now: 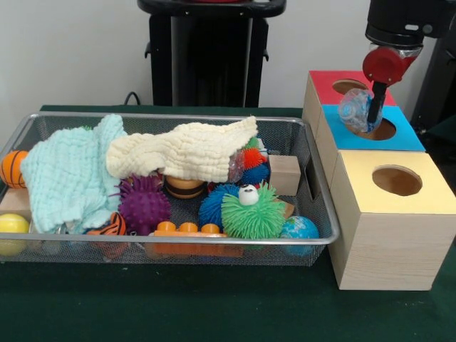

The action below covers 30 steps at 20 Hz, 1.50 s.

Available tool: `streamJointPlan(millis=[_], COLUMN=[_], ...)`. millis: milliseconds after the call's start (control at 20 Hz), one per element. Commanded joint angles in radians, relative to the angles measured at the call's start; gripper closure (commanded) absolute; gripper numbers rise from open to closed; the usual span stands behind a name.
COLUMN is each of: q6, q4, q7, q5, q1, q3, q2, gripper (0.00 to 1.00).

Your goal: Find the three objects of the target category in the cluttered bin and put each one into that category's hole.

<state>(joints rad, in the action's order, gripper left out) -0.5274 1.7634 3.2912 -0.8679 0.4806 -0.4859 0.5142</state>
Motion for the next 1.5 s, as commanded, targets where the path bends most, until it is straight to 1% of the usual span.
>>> streamJointPlan(millis=[50,300,450,600,850,1000,1250,1450,1500], q6=[-0.032,-0.021,-0.033,-0.059,-0.103,-0.107,-0.110,-0.112,-0.114], q4=[0.002,-0.020,-0.043,-0.076,-0.161,-0.182,-0.181,-0.167,-0.161], q7=[0.051,0.060,0.073,0.101,0.158,0.164,0.163,0.144,0.138], q5=[0.070,0.063,0.066,0.071,0.086,0.088,0.106,0.120,0.124], q1=[-0.033,-0.036,-0.033,-0.024,-0.012,-0.014,0.000,-0.009,-0.012], q3=[0.101,0.106,0.100,0.087,0.068,0.069,0.047,0.049,0.049], q2=[-0.043,-0.065,-0.078,-0.091,-0.136,-0.147,-0.153,-0.144,-0.141], gripper=[1.00,1.00,1.00,1.00,1.00,1.00,1.00,1.00,0.00])
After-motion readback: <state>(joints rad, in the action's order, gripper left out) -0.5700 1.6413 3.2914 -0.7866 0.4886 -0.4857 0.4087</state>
